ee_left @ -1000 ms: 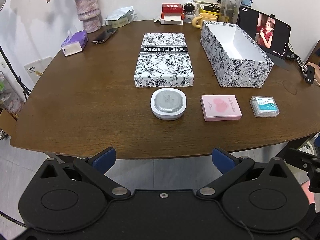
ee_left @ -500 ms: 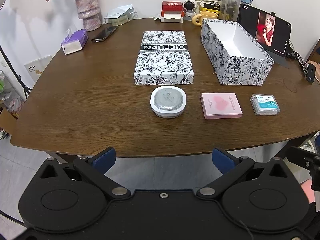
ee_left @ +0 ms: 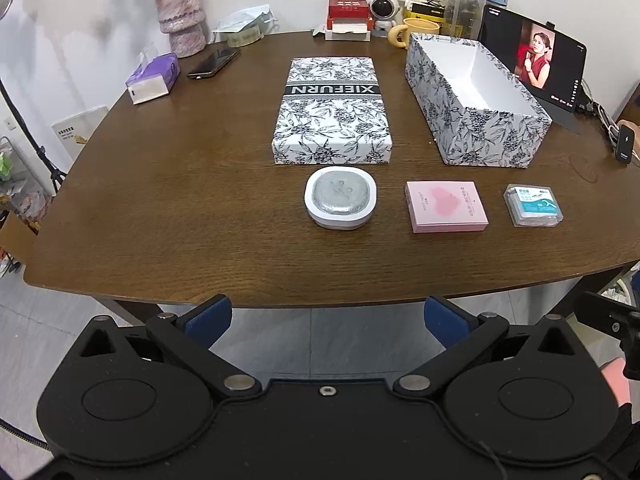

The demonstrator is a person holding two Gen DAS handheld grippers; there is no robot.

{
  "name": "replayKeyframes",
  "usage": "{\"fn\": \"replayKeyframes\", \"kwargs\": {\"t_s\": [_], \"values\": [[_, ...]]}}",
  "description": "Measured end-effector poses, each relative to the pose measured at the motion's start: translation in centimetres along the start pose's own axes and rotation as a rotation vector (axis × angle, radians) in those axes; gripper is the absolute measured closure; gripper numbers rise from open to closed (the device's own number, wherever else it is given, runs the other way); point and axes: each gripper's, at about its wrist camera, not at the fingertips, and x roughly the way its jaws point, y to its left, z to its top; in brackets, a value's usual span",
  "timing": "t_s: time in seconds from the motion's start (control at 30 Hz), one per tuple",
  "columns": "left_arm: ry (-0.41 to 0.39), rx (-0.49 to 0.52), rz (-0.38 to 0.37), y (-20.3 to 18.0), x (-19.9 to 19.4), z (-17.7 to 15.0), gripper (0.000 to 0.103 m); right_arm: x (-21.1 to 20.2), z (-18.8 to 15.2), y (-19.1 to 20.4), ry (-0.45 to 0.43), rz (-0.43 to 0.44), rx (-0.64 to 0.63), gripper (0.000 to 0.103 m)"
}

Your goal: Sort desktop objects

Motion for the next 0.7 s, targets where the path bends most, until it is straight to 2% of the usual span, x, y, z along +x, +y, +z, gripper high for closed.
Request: {"fn": "replayKeyframes", "kwargs": {"t_s": [0.7], "values": [[0.000,0.005,0.009,-0.22,-0.18,-0.27,0.000,0.19,-0.18,-0.26,0.015,0.033,0.009,0.000]]}}
